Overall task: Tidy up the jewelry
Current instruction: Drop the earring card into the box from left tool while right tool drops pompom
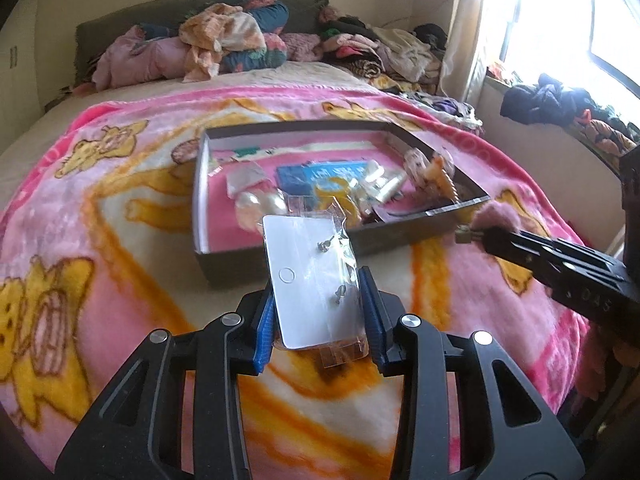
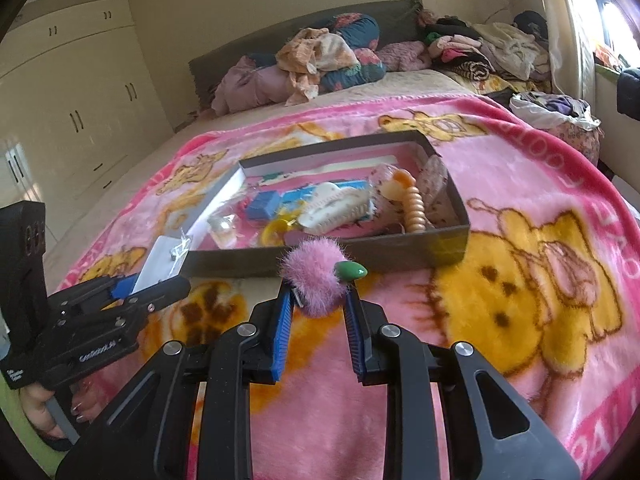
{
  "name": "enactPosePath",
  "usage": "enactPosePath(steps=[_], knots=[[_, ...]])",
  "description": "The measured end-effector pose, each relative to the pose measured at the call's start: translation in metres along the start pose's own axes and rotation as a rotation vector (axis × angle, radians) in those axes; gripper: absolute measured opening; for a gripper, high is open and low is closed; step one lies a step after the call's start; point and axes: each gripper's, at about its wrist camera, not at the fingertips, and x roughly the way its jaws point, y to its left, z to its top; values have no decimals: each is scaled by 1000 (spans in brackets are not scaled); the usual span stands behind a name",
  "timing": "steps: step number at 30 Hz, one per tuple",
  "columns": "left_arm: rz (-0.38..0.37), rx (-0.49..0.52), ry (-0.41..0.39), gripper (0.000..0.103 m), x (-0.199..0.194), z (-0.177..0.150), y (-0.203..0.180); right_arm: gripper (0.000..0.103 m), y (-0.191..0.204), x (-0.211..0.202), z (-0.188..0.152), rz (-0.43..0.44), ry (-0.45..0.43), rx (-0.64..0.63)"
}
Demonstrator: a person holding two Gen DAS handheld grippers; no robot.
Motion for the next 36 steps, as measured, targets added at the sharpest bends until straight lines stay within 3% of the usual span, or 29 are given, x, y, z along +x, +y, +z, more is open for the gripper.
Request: enactPosePath(steps=[21, 36], knots=[[26, -41, -69, 29, 22, 49, 21, 24, -10, 20, 32, -31, -11, 7], [17, -4, -34, 29, 58, 63, 9, 24, -34, 43, 52, -71, -5, 21]])
